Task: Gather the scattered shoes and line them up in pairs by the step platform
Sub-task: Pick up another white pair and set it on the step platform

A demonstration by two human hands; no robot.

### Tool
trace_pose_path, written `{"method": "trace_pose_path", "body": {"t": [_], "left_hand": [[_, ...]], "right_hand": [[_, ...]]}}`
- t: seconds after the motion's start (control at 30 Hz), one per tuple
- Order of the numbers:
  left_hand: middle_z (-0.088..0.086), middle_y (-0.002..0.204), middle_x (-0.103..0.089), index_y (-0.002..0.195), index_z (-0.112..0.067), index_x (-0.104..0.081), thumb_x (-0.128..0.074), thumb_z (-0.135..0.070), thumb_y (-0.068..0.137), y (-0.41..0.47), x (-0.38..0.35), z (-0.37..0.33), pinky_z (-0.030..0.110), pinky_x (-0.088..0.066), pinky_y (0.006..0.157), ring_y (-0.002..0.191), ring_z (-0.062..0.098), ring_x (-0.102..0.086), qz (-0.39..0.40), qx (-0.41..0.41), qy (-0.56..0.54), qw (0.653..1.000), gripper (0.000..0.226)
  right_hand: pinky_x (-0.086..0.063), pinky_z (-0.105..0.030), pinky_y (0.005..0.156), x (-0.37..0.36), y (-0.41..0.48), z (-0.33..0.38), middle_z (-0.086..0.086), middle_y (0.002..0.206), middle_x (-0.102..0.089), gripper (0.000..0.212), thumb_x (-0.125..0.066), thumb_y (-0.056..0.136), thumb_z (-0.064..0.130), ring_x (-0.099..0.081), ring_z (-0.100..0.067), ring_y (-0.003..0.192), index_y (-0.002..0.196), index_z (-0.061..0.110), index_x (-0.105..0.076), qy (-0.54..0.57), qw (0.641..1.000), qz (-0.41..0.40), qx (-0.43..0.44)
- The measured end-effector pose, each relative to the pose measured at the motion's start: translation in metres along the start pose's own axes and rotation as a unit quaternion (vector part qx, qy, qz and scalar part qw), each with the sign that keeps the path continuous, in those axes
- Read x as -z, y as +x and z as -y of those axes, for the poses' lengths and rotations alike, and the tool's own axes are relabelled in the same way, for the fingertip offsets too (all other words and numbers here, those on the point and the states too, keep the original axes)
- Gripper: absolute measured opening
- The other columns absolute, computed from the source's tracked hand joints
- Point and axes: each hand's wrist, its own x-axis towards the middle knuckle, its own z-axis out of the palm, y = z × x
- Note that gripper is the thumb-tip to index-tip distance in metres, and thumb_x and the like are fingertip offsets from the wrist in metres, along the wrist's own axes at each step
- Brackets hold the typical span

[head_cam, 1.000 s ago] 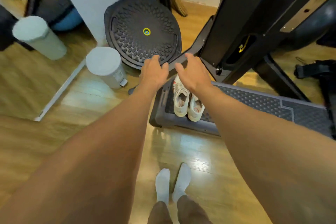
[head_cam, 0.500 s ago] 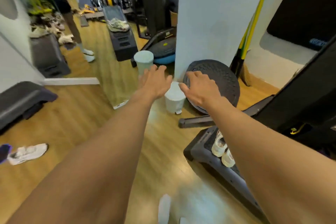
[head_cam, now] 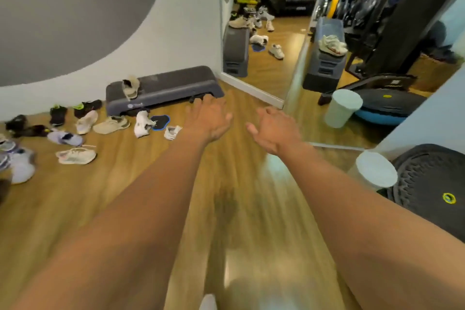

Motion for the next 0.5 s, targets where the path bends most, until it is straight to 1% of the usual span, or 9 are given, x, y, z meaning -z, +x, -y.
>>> {"method": "trace_pose_path", "body": {"t": [0.1, 0.17, 0.23, 0.33, 0.43, 0.5], "left_hand": [[0.014, 0.138, -0.043, 0.137, -0.020, -0.046, -0.038, -0.044, 0.093, -0.005, 0.004, 0.098, 0.050, -0.037, 0.099, 0.123, 0.038, -0.043, 0.005, 0.057, 0.005, 0.998, 0.050], [0.015, 0.139, -0.042, 0.137, -0.019, -0.045, -0.038, -0.043, 0.094, -0.010, 0.005, 0.157, 0.051, -0.035, 0.101, 0.125, 0.038, -0.041, 0.011, 0.102, 0.004, 0.995, 0.050], [0.015, 0.141, -0.042, 0.138, -0.018, -0.044, -0.040, -0.042, 0.094, -0.014, 0.005, 0.205, 0.049, -0.035, 0.100, 0.126, 0.037, -0.040, 0.011, 0.135, 0.003, 0.991, 0.050], [0.015, 0.142, -0.042, 0.140, -0.019, -0.042, -0.042, -0.043, 0.093, -0.012, 0.003, 0.263, 0.048, -0.035, 0.100, 0.126, 0.038, -0.040, 0.008, 0.172, 0.002, 0.985, 0.053], [0.016, 0.144, -0.039, 0.146, -0.021, -0.034, -0.042, -0.042, 0.093, -0.006, -0.003, 0.311, 0.048, -0.033, 0.104, 0.130, 0.037, -0.037, 0.026, 0.213, -0.021, 0.977, 0.058], [0.015, 0.146, -0.037, 0.144, -0.021, -0.037, -0.042, -0.041, 0.092, 0.002, -0.007, 0.342, 0.049, -0.034, 0.105, 0.132, 0.035, -0.035, 0.036, 0.238, -0.028, 0.970, 0.056]], "right_hand": [[-0.036, -0.046, 0.100, -0.026, 0.036, 0.089, -0.013, 0.140, -0.046, 0.054, -0.039, 0.095, 0.049, -0.042, -0.032, 0.128, 0.137, 0.015, -0.043, 0.020, 0.998, 0.026, 0.044], [-0.036, -0.045, 0.100, -0.039, 0.054, 0.142, -0.012, 0.139, -0.047, 0.052, -0.040, 0.095, 0.048, -0.043, -0.031, 0.127, 0.135, 0.016, -0.044, 0.025, 0.996, 0.036, 0.076], [-0.036, -0.045, 0.100, -0.051, 0.070, 0.186, -0.011, 0.138, -0.048, 0.050, -0.040, 0.094, 0.046, -0.045, -0.031, 0.125, 0.134, 0.017, -0.046, 0.023, 0.994, 0.045, 0.101], [-0.036, -0.043, 0.099, -0.069, 0.101, 0.237, -0.010, 0.137, -0.049, 0.050, -0.042, 0.093, 0.046, -0.045, -0.030, 0.124, 0.134, 0.018, -0.047, 0.015, 0.989, 0.058, 0.133], [-0.036, -0.042, 0.097, -0.092, 0.134, 0.278, -0.009, 0.137, -0.048, 0.051, -0.043, 0.092, 0.046, -0.045, -0.030, 0.124, 0.135, 0.019, -0.046, 0.018, 0.984, 0.078, 0.158], [-0.037, -0.043, 0.098, -0.108, 0.158, 0.303, -0.009, 0.136, -0.049, 0.052, -0.042, 0.092, 0.047, -0.046, -0.030, 0.123, 0.135, 0.020, -0.045, 0.020, 0.981, 0.088, 0.170]]}}
